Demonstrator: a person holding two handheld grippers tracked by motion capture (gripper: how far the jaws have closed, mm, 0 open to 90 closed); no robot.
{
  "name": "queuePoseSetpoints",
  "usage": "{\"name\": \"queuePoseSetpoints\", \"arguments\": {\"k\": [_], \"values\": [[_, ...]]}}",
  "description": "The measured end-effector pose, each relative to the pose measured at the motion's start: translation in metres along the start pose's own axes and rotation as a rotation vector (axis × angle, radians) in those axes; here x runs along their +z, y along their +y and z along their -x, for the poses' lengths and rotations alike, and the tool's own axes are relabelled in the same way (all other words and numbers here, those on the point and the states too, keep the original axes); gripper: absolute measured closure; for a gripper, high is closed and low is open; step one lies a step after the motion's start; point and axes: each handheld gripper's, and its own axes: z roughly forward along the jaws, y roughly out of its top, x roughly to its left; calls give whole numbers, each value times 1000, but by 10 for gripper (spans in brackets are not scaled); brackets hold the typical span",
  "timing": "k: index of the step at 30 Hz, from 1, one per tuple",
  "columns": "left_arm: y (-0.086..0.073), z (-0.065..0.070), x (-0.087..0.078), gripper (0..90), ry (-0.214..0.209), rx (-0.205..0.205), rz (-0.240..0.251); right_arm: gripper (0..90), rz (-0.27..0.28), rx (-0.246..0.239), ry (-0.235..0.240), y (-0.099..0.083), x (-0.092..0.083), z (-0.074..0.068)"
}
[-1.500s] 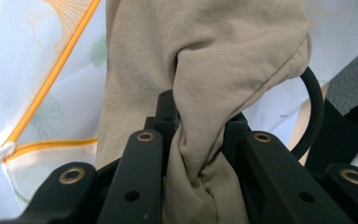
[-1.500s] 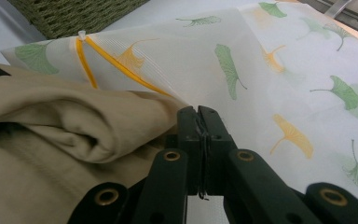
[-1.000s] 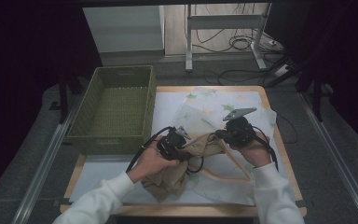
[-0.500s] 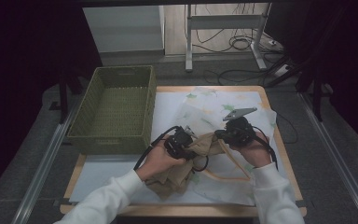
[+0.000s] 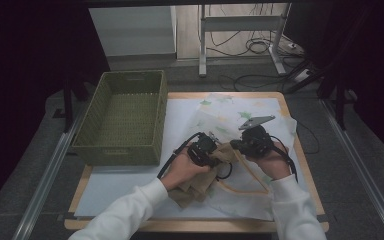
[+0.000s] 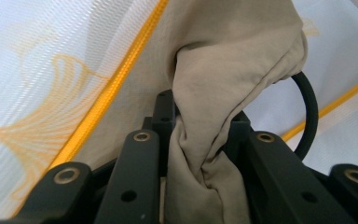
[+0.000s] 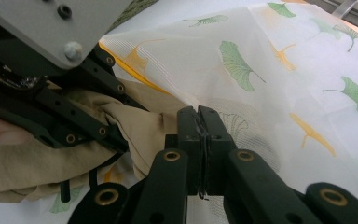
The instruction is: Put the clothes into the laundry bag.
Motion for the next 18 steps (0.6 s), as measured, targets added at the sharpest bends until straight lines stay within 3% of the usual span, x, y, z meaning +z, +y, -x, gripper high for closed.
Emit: {"name": "queuePoseSetpoints", "arguments": {"k": [6, 8, 10, 13, 18], "values": [[-5, 2, 1, 681, -21, 16, 17, 874, -3, 3, -3, -1, 0, 1], [-6, 2, -1, 627, -48, -10, 44, 874, -4, 0, -2, -1, 0, 1], [-7, 3, -6, 513, -60, -17, 95, 874, -4, -1, -2, -1, 1, 1], [-9, 8, -18, 344, -68, -5, 128, 874, -6, 4, -3, -1, 1, 2], [-18, 14, -40, 315, -81, 38, 175, 873, -6, 4, -6, -1, 1, 1]]}}
